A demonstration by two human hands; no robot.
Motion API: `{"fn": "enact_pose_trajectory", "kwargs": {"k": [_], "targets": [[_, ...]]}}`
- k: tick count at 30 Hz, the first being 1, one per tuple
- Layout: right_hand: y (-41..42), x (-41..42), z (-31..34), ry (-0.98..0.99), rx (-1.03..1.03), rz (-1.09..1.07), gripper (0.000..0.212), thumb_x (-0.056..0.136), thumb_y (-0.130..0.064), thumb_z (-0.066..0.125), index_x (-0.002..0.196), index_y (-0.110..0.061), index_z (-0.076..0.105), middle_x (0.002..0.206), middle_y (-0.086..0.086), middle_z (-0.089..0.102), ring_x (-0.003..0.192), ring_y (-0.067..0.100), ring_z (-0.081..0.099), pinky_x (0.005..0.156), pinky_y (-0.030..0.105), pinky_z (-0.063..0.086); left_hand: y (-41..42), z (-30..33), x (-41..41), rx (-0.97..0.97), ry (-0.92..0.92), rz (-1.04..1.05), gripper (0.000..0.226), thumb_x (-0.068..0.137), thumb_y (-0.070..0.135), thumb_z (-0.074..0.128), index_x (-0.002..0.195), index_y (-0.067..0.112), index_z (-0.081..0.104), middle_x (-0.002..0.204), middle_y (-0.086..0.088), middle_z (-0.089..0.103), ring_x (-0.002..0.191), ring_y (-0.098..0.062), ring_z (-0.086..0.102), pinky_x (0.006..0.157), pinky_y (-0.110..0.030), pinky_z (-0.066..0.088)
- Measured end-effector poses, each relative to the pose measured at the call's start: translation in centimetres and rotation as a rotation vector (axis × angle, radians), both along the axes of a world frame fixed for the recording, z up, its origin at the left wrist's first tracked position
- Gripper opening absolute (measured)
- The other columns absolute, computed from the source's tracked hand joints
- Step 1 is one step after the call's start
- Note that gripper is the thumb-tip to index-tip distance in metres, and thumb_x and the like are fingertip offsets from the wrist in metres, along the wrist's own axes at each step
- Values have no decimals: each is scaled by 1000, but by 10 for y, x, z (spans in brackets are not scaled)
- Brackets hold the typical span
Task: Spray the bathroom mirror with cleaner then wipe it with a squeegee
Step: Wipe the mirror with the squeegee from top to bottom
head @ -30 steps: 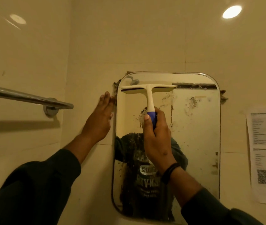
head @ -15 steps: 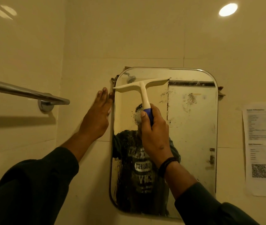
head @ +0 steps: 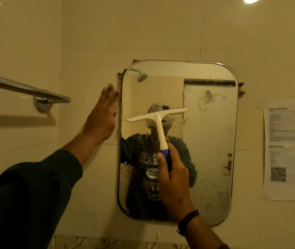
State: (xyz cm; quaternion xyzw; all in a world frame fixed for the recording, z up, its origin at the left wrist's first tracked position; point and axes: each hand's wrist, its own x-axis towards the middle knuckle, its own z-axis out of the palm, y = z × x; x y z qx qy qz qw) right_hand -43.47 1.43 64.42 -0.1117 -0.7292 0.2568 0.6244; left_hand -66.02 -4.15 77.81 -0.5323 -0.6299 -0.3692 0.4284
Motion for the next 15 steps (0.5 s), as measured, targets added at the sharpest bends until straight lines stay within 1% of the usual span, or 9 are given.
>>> {"fn": "enact_pose_trajectory", "kwargs": {"k": [2,4,5,7,8,10,13,14,15], "targets": [[-2,4,-11,12,9,31,35,90,-57,39,125,-54,39,108,1,58,86,11,61,73,31,60,-1,0,0,-2,-1,3,65,103,2,36,159,19,7,167,-1,-7,154,-18,-8,125,-41,20],[-4,8,-21,27,1,69,29,89,-57,40,116,-70,37,105,-10,60,87,11,64,71,28,61,-1,0,1,-3,-4,-1,64,103,3,36,159,19,8,167,-1,-6,154,-18,-8,125,-41,20],[-5,9,-26,33,-5,81,30,89,-56,41,112,-74,36,105,-14,60,90,10,65,72,28,61,-2,1,1,-4,-5,-2,64,103,3,36,159,18,8,167,-1,-6,154,-18,-8,125,-41,21],[-7,11,-34,40,-12,77,31,89,-54,42,109,-77,36,106,-18,59,95,6,64,74,28,61,-2,1,2,-3,-4,-4,64,103,2,37,159,17,9,167,-2,-6,154,-18,-8,124,-41,22],[-8,12,-36,43,-16,73,30,89,-53,42,109,-75,38,107,-18,59,96,5,63,75,27,61,-2,0,2,-3,-6,-7,64,103,1,37,159,17,9,167,-2,-6,154,-18,-8,124,-41,22],[-9,13,-33,62,-15,59,27,91,-50,43,116,-60,43,104,-13,61,92,5,64,71,22,59,-2,0,4,1,-16,-12,65,103,1,37,159,17,10,167,-2,-6,154,-18,-8,124,-42,22],[-9,13,-11,129,34,22,27,98,-33,45,123,-27,49,83,-6,60,66,6,61,52,14,50,-1,0,5,9,-27,-17,66,103,1,37,159,19,9,167,1,-6,153,-16,-9,123,-43,26],[-8,13,2,142,39,17,24,99,-29,46,121,-20,50,78,-6,58,60,6,59,49,14,48,-1,0,5,10,-31,-15,66,103,2,37,159,20,9,167,2,-7,153,-15,-9,123,-43,27],[-6,12,18,146,44,6,19,100,-26,46,117,-18,50,76,-5,57,58,7,58,47,15,49,-2,0,4,11,-34,-14,65,103,2,37,159,20,9,167,3,-7,153,-15,-9,122,-44,27]]}}
